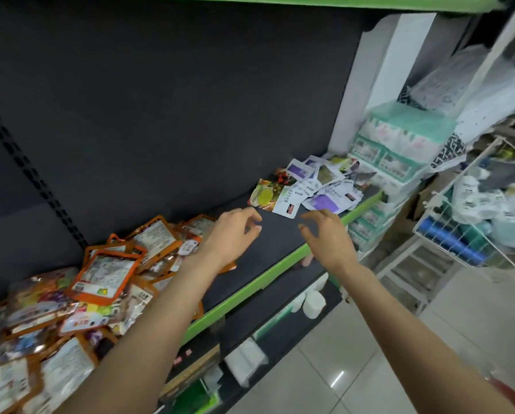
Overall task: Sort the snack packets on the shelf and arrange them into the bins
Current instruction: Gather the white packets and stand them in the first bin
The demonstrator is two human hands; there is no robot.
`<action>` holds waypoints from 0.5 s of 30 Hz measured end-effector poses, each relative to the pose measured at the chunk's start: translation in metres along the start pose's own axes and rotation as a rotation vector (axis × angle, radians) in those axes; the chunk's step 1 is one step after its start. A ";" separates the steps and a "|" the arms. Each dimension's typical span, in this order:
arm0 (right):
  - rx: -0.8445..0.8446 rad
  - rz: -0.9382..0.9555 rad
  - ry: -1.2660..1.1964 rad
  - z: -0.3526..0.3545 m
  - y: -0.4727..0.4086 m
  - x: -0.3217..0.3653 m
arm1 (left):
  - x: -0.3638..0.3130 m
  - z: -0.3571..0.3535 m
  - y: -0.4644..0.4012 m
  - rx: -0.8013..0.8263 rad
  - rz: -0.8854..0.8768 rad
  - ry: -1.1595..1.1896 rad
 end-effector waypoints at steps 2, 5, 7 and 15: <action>0.045 0.020 -0.022 0.012 -0.022 -0.029 | -0.017 -0.016 -0.025 0.014 0.024 0.061; 0.083 0.025 -0.031 0.021 -0.051 -0.070 | -0.032 -0.042 -0.058 -0.003 0.065 0.112; 0.094 0.029 -0.031 0.024 -0.069 -0.094 | -0.039 -0.061 -0.078 0.012 0.092 0.120; 0.137 0.083 0.002 0.026 -0.159 -0.152 | -0.036 -0.097 -0.182 0.008 0.159 0.134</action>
Point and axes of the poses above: each hand's wrist, its own y-axis away from the middle knuckle, its own z-axis out of the back of the hand, x = y × z, the point moved 6 cm from there along -y, towards the middle knuckle, and after that the axes turned 2 degrees about x, right-handed, at the moved point
